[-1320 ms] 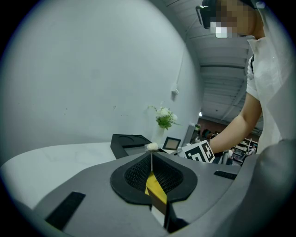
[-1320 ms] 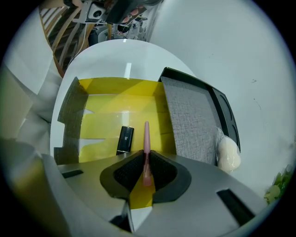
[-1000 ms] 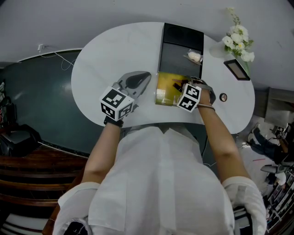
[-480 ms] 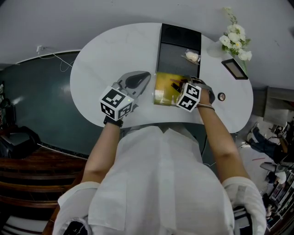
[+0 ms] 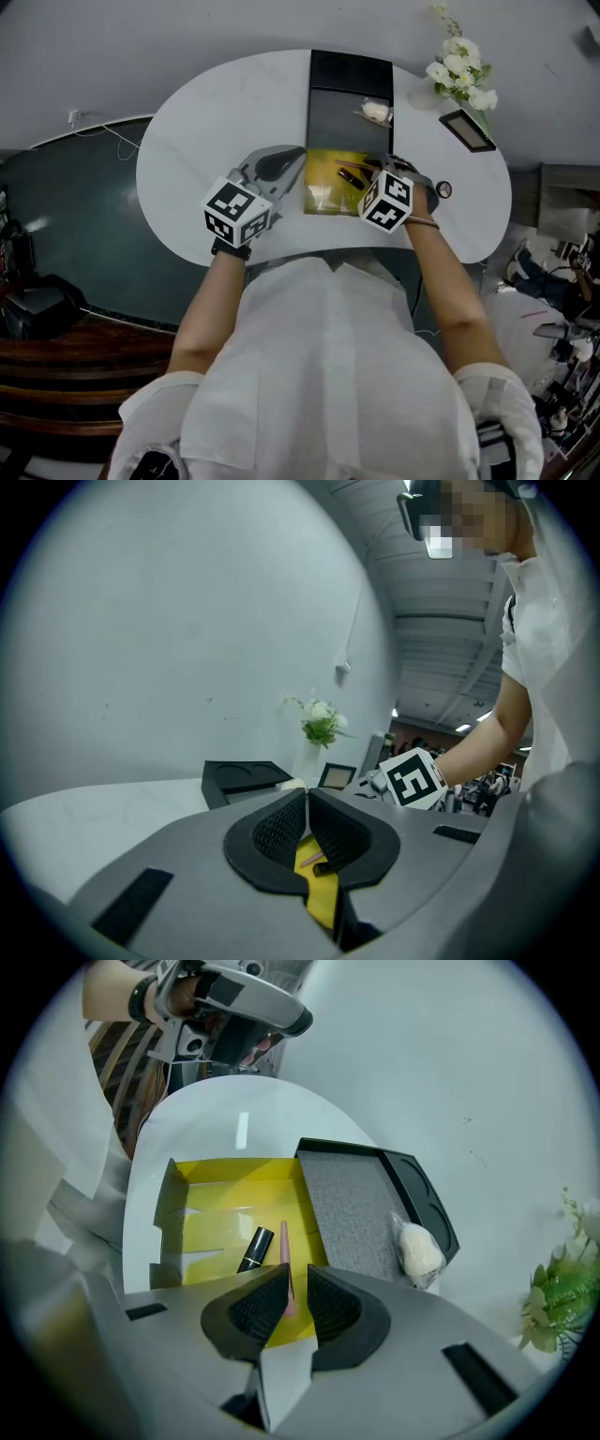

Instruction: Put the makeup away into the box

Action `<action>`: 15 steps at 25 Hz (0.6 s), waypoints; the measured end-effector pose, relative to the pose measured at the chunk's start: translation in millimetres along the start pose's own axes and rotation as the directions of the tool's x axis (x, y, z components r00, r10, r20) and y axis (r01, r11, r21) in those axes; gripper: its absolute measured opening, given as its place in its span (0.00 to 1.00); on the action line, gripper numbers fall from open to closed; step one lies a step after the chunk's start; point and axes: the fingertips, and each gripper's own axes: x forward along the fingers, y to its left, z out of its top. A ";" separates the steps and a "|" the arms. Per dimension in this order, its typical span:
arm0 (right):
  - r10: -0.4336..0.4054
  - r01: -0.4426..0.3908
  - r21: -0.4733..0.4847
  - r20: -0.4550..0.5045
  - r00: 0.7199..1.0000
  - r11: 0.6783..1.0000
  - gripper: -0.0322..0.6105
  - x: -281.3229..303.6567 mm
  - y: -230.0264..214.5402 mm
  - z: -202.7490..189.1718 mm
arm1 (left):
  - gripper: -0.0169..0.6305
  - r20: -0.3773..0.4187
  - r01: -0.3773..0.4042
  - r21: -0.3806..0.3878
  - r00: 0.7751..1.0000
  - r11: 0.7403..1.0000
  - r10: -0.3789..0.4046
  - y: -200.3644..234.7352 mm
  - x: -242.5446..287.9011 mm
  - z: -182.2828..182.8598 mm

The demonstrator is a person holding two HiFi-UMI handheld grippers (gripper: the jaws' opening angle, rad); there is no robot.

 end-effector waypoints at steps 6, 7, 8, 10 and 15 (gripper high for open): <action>-0.039 0.038 0.084 0.017 0.999 0.996 0.12 -20.0 -9.6 -25.3 | 0.07 -0.009 0.046 0.015 0.999 0.999 -0.046 -20.3 22.1 3.8; -0.046 0.044 0.101 0.020 0.999 0.994 0.12 -23.0 -11.8 -31.3 | 0.07 -0.011 0.052 0.017 0.999 0.999 -0.052 -23.3 26.9 4.1; -0.052 0.049 0.119 0.023 0.998 0.992 0.12 -26.1 -13.9 -38.0 | 0.07 -0.013 0.057 0.019 0.998 0.998 -0.057 -26.4 32.0 4.6; -0.062 0.057 0.157 0.029 0.998 0.986 0.12 -32.8 -18.2 -52.9 | 0.07 -0.015 0.070 0.024 0.997 0.997 -0.069 -33.6 43.0 6.2; -0.072 0.068 0.237 0.007 0.997 0.969 0.14 -46.1 -27.4 -103.9 | 0.07 -0.026 0.104 0.037 0.994 0.994 -0.103 -56.2 74.4 10.4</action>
